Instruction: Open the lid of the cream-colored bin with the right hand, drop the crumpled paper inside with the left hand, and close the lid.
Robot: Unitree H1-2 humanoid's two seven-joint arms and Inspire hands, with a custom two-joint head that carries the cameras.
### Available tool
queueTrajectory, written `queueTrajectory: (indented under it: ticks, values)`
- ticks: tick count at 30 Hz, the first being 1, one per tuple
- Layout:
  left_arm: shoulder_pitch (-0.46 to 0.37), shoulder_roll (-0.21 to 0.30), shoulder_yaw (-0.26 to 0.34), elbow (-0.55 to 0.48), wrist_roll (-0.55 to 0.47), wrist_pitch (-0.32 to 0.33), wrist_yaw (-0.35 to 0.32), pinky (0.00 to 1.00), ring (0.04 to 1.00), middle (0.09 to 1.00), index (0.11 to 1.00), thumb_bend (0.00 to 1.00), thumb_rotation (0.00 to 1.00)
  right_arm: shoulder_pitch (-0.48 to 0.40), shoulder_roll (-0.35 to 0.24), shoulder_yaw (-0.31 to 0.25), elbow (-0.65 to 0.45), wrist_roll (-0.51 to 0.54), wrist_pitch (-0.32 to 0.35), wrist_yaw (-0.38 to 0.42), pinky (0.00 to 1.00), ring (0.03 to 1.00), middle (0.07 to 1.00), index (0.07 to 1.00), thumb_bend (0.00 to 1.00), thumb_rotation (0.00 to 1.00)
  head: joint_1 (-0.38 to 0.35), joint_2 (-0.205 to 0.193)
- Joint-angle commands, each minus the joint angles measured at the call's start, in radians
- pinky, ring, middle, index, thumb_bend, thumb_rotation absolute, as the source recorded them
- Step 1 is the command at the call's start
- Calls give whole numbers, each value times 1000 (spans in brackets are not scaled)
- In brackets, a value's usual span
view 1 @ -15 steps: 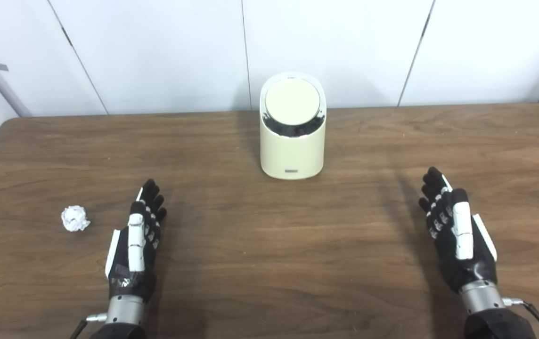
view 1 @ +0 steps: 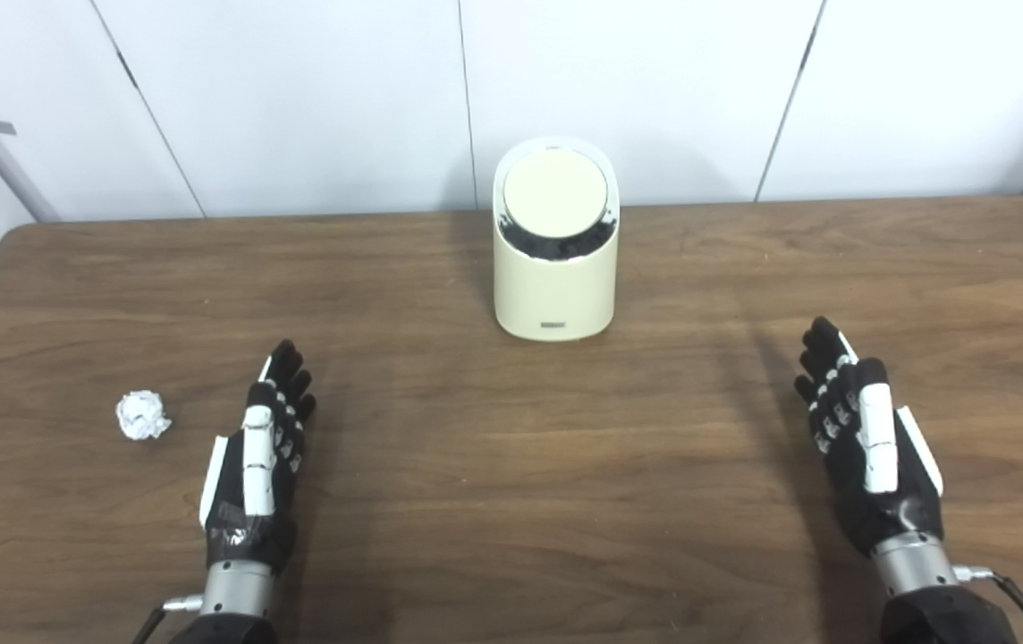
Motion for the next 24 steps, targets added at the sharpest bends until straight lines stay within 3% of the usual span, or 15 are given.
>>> queueTrajectory:
  ticks: [1, 11, 21, 24]
  values:
    - [3, 8, -2, -38, 7, -14, -3, 1000, 993, 995, 994, 551, 992, 7, 4, 0, -38, -1, -40, 1, 1000, 1000, 979, 959, 523, 992, 0, 1]
    - [4, 9, -2, -29, 8, -21, -5, 1000, 997, 998, 995, 548, 992, 11, 7, 6, -33, -19, -49, -1, 1000, 996, 973, 958, 548, 984, -13, -15]
    - [15, 6, -6, -1, 15, -50, -9, 1000, 1000, 1000, 1000, 533, 984, 25, 15, 7, -3, -20, -83, 2, 1000, 977, 963, 960, 539, 978, -7, -103]
    - [19, 5, -10, -1, 20, -49, -9, 1000, 1000, 1000, 1000, 538, 985, 28, 14, 9, 9, -20, -99, 4, 1000, 974, 963, 956, 539, 967, -8, -114]
